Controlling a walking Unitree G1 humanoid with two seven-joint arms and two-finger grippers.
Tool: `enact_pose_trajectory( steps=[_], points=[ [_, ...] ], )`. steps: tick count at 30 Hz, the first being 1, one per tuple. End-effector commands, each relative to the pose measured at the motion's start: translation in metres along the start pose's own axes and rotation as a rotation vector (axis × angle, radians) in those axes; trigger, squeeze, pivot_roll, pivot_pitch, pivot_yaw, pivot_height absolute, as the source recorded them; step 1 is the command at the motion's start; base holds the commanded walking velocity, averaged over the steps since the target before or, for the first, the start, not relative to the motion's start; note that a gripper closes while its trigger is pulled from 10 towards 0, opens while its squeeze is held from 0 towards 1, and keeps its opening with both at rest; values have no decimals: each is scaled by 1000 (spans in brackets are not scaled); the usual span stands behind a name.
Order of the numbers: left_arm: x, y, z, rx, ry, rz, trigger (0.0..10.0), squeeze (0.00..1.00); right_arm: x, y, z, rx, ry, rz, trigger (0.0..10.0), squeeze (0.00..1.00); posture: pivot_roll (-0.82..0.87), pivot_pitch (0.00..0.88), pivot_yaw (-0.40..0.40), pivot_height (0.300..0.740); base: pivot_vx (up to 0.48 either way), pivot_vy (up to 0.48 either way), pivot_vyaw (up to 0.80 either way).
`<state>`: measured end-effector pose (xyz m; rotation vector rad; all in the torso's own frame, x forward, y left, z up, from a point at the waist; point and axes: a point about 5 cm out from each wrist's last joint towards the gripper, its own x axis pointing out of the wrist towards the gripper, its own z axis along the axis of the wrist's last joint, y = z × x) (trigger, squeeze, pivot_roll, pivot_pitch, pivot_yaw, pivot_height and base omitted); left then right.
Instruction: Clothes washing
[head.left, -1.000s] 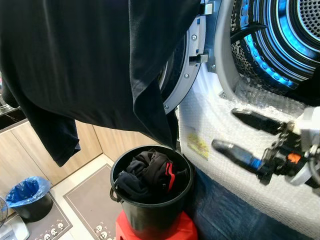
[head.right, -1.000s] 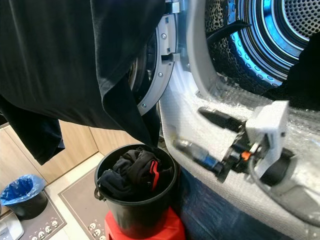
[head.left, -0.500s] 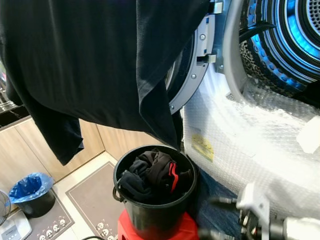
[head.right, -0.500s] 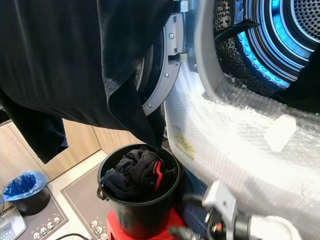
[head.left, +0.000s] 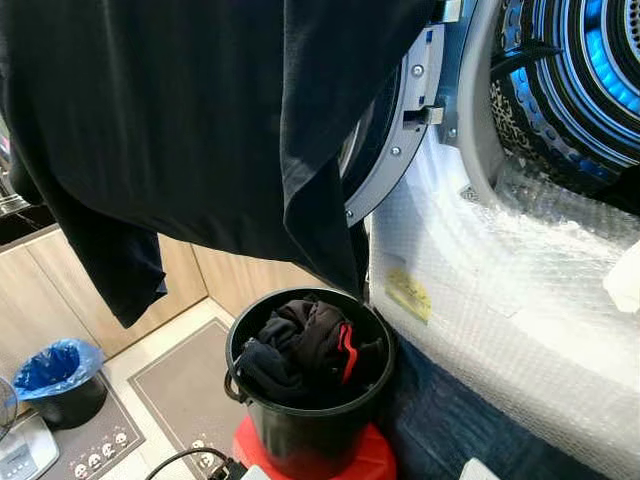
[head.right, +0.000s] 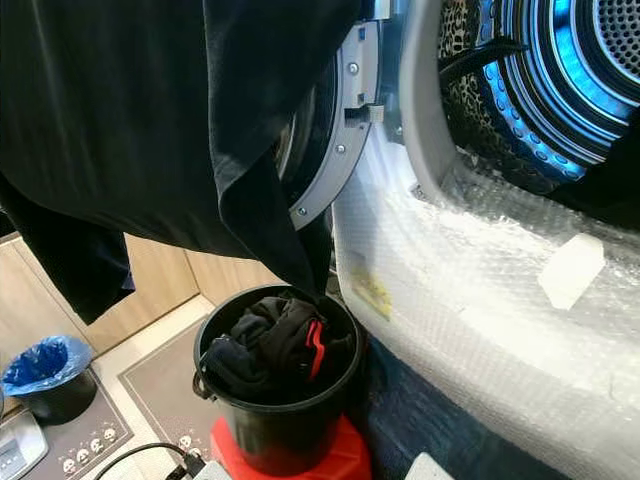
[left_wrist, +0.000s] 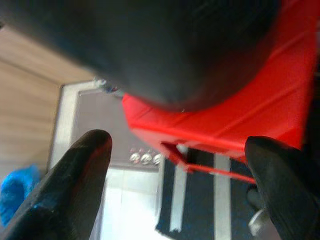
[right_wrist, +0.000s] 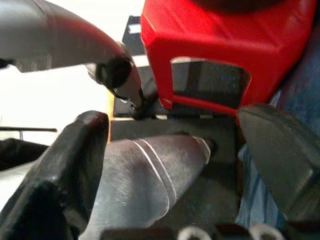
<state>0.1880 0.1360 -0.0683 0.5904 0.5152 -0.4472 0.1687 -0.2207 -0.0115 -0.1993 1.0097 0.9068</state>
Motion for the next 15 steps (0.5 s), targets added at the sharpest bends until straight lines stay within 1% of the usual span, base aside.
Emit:
enact_pose_trajectory(
  steps=[1,2,3,4,5,8,9,10,11,12,13,14,15],
  points=[
    [-3,-5,-1,47,-24,-74,10000,0,5,-3,-1,-22,16,-20,10000,0,-98,0,30,740,0,0,0],
    [-3,-6,-1,68,-36,-85,10000,0,7,-4,-2,-20,24,-25,10000,0,-93,0,28,740,0,0,0],
    [-4,-7,0,45,-49,-118,10000,0,11,-5,-4,-20,31,-19,10000,0,-90,0,26,740,0,0,0],
    [-4,-6,1,56,-58,-133,10000,0,11,-5,-5,-24,36,-12,10000,0,-88,0,25,740,0,0,0],
    [-4,-3,2,95,-78,-128,10000,0,14,-6,-7,-27,48,-10,10000,0,-80,0,21,740,0,0,0],
    [-4,0,4,73,-94,-129,10000,0,15,-7,-8,-27,51,-7,10000,0,-76,0,20,740,0,0,0],
    [-4,1,6,95,-120,-171,10000,0,15,-9,-7,-30,51,-8,10000,0,-71,0,15,740,0,0,0],
    [-5,1,7,97,-130,-192,10000,0,16,-10,-7,-32,51,-8,10000,0,-70,0,13,740,0,0,0],
    [-5,1,7,97,-130,-192,10000,0,16,-10,-7,-32,51,-8,10000,0,-70,0,13,740,0,0,0],
    [-6,1,9,74,-146,-222,10000,0,16,-12,-6,-37,52,-5,10000,0,-62,0,8,740,0,0,0],
    [-6,2,11,70,-163,-250,10000,0,16,-13,-6,-39,54,-5,10000,0,-58,0,5,740,0,0,0],
    [-6,2,11,70,-163,-250,10000,0,16,-13,-6,-39,54,-5,10000,0,-58,0,5,740,0,0,0],
    [-8,2,14,74,-199,-304,10000,0,17,-16,-6,-46,61,-3,10000,0,-53,0,2,740,0,0,0]
  ],
)
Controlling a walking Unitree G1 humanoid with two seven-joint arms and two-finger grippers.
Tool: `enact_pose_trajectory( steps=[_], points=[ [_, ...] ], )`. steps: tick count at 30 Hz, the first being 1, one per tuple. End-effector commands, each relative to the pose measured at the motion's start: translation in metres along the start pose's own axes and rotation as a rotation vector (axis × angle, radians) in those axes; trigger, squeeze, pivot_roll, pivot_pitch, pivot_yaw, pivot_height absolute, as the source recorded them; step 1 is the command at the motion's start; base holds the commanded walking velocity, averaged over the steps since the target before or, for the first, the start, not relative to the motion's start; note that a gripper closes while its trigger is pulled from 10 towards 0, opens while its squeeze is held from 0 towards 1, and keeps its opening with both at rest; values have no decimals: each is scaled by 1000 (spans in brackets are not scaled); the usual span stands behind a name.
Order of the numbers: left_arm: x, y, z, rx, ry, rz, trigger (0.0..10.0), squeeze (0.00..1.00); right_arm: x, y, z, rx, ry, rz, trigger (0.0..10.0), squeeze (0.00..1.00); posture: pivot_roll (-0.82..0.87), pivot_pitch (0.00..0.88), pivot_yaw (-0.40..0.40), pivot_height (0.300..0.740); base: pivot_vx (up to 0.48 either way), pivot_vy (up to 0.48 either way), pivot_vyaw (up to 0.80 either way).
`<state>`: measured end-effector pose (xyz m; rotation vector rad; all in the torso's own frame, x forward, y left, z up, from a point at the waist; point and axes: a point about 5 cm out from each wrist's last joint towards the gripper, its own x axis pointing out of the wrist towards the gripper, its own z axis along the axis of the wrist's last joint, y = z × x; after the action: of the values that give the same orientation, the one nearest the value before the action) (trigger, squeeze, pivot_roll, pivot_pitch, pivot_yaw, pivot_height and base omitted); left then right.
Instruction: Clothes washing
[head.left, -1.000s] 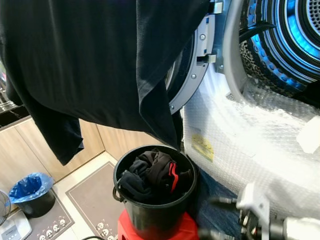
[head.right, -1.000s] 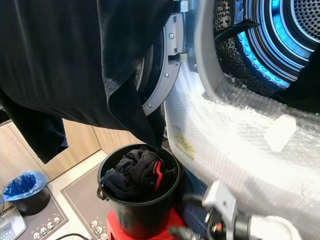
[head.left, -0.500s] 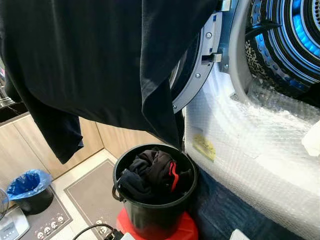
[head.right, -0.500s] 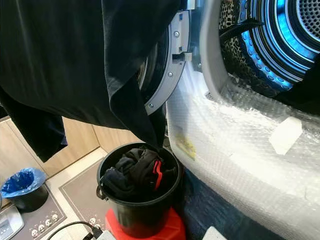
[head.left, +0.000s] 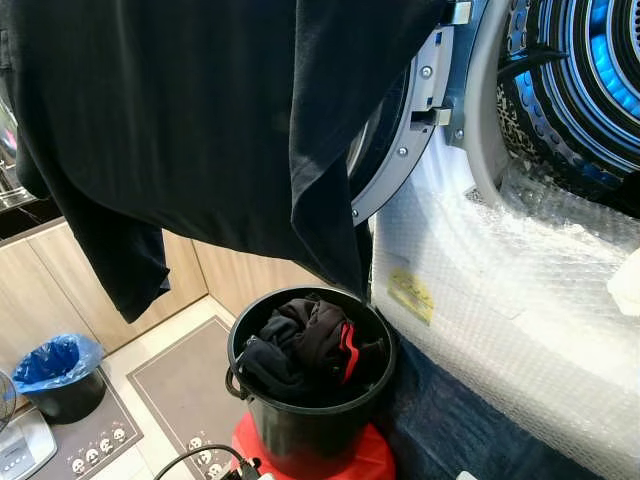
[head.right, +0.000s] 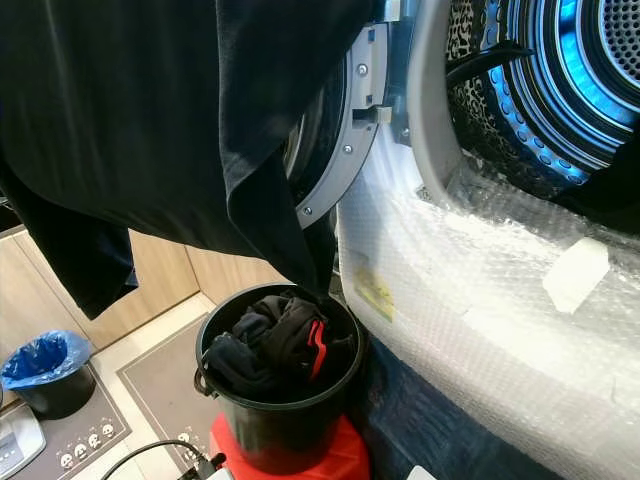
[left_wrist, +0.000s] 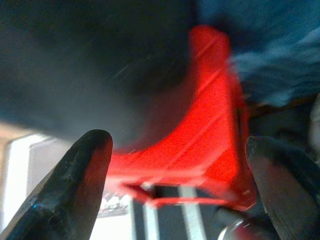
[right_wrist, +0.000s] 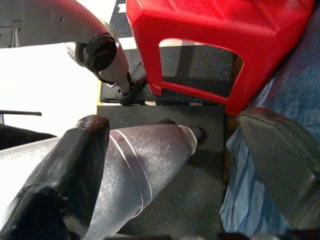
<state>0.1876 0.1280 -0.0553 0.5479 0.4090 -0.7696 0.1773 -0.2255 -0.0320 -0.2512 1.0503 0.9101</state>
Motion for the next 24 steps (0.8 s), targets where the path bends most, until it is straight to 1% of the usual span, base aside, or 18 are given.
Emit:
enact_pose_trajectory(
  steps=[1,2,4,5,6,9,11,12,16,18,20,21,22,24],
  points=[
    [-4,3,1,10,-31,-49,10000,0,1,-3,2,-24,11,2,10000,0,-53,0,2,740,0,0,0],
    [-4,3,1,10,-31,-49,10000,0,1,-3,2,-24,11,2,10000,0,-53,0,2,740,0,0,0],
    [-9,7,4,2,-66,-106,10000,0,7,-8,-3,-4,52,-33,10000,0,-44,0,-4,740,0,0,0],
    [-9,7,4,2,-66,-106,10000,0,7,-8,-3,-4,52,-33,10000,0,-44,0,-4,740,0,0,0],
    [-10,11,6,10,-77,-133,10000,0,10,-13,-8,23,92,-96,10000,0,-31,0,-6,740,0,0,0],
    [-12,15,9,18,-89,-158,10000,0,15,-15,-13,31,120,-154,10000,0,-26,0,-5,740,0,0,0],
    [-14,21,14,27,-109,-161,10000,0,17,-17,-17,71,138,-216,10000,0,-25,0,-5,740,0,0,0],
    [-14,25,21,38,-132,-159,10000,0,20,-16,-21,97,150,-260,10000,0,-18,0,-3,740,0,0,0],
    [-13,29,33,56,-166,-155,10000,0,25,-13,-27,121,167,-292,10000,0,-13,0,1,740,0,0,0],
    [-12,29,39,52,-186,-165,10000,0,27,-11,-30,147,174,-303,10000,0,-11,0,2,740,0,0,0],
    [-13,26,50,96,-200,-214,10000,0,31,-5,-36,163,196,-304,10000,0,-6,0,1,740,0,0,0],
    [-14,23,54,145,-190,-264,10000,0,33,-2,-40,175,210,-304,10000,0,3,0,-1,740,0,0,0],
    [-15,21,57,176,-177,-301,10000,0,35,1,-42,184,220,-309,10000,0,5,0,-1,740,0,0,0],
    [-16,20,63,202,-174,-323,10000,0,38,5,-46,189,237,-312,10000,0,8,0,-1,740,0,0,0]
  ],
)
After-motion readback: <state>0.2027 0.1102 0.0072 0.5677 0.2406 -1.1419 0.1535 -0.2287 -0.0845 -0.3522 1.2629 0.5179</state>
